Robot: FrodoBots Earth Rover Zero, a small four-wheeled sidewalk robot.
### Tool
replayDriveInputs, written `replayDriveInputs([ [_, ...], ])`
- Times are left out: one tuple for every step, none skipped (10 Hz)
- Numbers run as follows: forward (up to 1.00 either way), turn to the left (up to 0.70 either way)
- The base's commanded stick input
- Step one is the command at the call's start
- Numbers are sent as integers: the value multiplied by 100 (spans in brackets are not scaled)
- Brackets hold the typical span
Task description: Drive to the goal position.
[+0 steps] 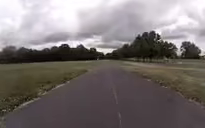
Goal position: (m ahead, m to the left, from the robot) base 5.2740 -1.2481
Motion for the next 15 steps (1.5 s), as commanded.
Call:
replayDriveInputs([
  [70, 0],
  [70, 0],
  [70, 0],
  [70, 0],
  [70, 0],
  [70, 0],
  [70, 0],
  [70, 0],
  [70, 0],
  [70, 0],
  [70, 0],
  [70, 0],
  [70, 0],
  [70, 0],
  [70, 0],
])
